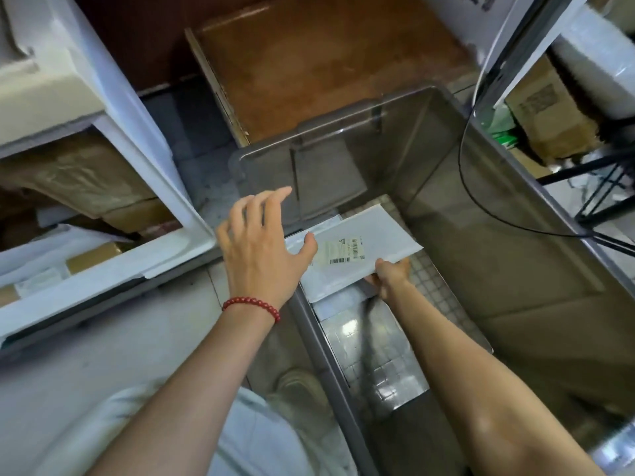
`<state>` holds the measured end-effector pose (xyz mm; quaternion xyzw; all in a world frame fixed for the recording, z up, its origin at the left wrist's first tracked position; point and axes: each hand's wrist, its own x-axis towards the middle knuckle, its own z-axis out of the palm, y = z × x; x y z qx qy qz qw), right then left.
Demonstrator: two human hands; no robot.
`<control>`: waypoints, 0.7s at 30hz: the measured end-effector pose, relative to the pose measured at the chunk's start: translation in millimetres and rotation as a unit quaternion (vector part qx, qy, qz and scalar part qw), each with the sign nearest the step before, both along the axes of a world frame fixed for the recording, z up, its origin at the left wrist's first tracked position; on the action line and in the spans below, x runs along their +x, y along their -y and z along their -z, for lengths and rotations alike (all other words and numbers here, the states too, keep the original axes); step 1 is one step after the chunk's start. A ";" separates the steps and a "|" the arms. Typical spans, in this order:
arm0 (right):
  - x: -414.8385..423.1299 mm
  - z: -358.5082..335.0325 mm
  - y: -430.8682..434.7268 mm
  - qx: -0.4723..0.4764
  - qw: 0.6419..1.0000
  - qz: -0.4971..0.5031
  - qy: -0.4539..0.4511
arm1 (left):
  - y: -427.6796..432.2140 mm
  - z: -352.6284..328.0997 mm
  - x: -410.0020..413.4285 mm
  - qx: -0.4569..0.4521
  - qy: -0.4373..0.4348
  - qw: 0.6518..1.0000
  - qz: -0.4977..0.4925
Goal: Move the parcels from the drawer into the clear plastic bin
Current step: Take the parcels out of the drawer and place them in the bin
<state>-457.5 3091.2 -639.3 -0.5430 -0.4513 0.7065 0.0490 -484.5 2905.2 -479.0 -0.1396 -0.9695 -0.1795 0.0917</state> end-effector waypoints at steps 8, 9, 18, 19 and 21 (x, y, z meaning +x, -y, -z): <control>-7.1 7.3 -14.3 0.124 0.955 -0.176 0.206 | 0.3 -3.6 -1.2 0.018 -0.003 1.000 -0.012; -3.6 5.1 -14.7 0.165 0.930 -0.233 0.231 | 0.3 -4.0 -1.2 0.021 -0.012 1.000 -0.013; 24.7 -37.9 -13.1 0.322 0.801 -0.454 0.219 | -2.2 -12.6 -0.6 -0.082 -0.007 0.996 0.027; 25.8 -47.8 -16.8 0.334 0.798 -0.459 0.201 | -5.0 -16.9 -0.9 -0.118 -0.015 0.992 0.047; 22.5 -61.5 -24.6 0.366 0.781 -0.471 0.184 | -12.5 -17.6 -6.3 -0.192 -0.022 0.977 0.091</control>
